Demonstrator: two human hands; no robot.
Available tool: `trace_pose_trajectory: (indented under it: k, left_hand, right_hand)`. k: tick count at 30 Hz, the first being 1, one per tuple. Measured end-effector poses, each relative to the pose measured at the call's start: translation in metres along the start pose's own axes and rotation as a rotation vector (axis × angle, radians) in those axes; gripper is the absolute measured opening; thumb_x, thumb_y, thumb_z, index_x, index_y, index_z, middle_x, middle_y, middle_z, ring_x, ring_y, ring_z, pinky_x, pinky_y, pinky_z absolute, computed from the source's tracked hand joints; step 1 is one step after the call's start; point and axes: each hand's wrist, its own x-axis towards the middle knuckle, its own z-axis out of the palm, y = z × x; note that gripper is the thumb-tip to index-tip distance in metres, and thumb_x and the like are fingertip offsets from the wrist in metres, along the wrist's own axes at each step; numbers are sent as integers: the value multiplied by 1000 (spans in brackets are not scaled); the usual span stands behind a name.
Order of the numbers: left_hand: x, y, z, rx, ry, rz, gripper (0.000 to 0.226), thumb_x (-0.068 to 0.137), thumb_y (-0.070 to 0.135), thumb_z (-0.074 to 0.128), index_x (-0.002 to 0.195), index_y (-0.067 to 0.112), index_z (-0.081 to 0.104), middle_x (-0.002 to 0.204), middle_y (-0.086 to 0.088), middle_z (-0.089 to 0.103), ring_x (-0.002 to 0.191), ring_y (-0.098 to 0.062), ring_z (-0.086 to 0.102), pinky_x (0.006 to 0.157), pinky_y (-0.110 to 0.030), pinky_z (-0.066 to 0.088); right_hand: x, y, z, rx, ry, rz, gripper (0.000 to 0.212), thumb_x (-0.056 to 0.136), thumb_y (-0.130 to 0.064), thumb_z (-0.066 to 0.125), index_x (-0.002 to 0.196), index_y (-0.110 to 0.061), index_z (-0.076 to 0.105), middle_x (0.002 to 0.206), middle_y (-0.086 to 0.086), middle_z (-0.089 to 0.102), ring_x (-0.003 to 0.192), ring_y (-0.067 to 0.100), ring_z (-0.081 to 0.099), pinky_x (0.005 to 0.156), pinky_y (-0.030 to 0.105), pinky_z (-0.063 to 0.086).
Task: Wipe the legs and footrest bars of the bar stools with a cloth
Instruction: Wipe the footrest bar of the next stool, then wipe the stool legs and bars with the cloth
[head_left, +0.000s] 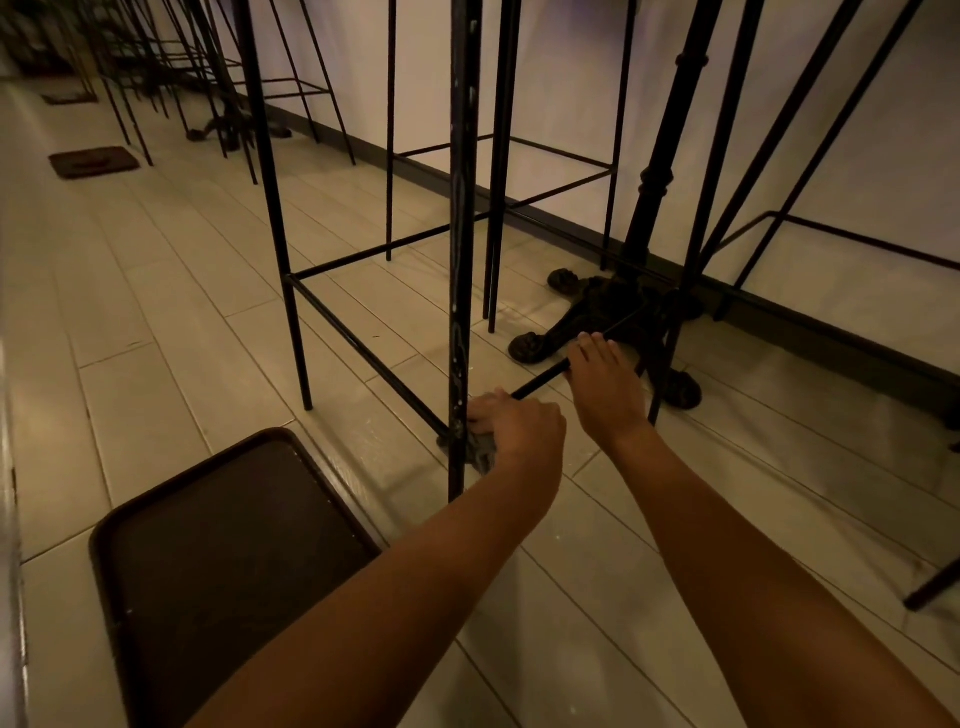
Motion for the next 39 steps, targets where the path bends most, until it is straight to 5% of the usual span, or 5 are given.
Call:
trace_pose_trajectory:
  k: [7,21,28,32,39]
  left_hand:
    - [6,-9,5,-82,109,14,45,80,1,63,123,-2,50,117,-25,53,102,-40,56,78,-46,51]
    - [-20,-19,39,235,253,268,50,87,-11,50,130,-24,28,129,-54,25,118,-66,32,98,-60,40]
    - [-38,-40,83,99,512,591,24,59,18,86,77,7,74,71,-11,71,67,-25,69,66,-36,59]
    - [-26,-74,99,-184,851,850,22,86,15,54,104,14,67,93,-4,72,89,-17,68,76,-26,55]
    - [-27,-162,95,-238,732,1138,49,69,19,76,111,16,51,119,-5,46,105,-17,48,73,-21,53]
  right_hand:
    - [1,-1,1,-21,17,3,39,97,-12,41,135,-5,35,147,16,31,140,30,21,117,38,14]
    - [-18,-27,-16,150,-93,124,46,99,-14,29,144,-6,19,154,12,17,142,24,12,117,36,15]
    - [-29,-53,-28,150,-91,94,45,101,-17,25,145,-11,18,155,7,12,144,19,5,117,32,6]
    - [-37,-70,-33,282,4,134,41,100,-17,29,141,-12,29,152,6,24,142,18,14,114,28,12]
    - [-60,-91,-24,349,331,123,13,93,-12,43,99,-10,55,93,8,57,84,19,52,72,30,45]
